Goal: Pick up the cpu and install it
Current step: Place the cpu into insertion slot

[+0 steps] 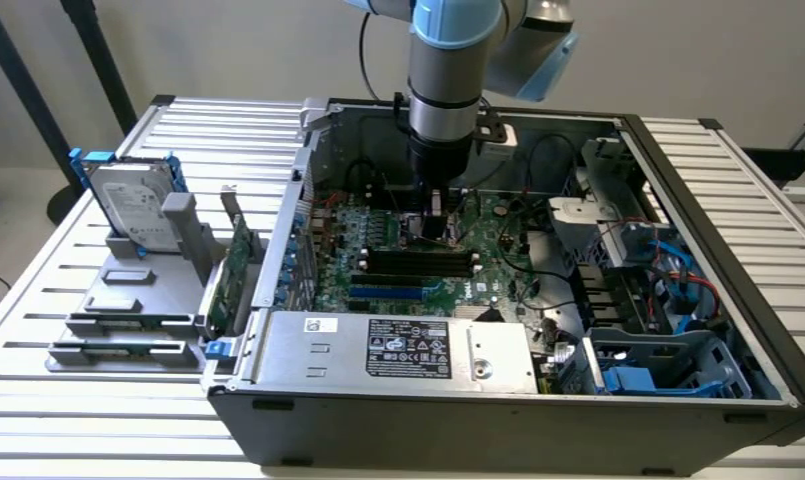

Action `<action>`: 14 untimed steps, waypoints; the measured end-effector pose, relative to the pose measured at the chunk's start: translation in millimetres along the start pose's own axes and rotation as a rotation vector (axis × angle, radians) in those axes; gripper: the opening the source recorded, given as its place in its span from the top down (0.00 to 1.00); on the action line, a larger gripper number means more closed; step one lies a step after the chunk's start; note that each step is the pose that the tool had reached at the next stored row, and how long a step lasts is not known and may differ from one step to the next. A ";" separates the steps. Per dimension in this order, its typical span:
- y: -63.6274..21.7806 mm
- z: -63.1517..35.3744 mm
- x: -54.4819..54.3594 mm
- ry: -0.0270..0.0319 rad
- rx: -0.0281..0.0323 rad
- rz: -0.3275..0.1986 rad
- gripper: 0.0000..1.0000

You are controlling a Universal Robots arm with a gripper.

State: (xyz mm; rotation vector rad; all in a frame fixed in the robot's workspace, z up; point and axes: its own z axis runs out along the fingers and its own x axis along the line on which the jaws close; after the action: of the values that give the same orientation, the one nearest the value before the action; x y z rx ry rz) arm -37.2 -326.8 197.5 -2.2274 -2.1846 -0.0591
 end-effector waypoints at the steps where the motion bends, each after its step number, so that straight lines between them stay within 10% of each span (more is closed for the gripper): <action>1: 0.0 0.0 0.0 0.0000 0.0000 0.000 0.45; 14: 0.0 -1.0 0.0 0.0000 0.0001 0.000 0.38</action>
State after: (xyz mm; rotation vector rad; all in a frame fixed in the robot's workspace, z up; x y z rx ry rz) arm -37.3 -326.8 198.5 -2.2270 -2.1849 -0.0590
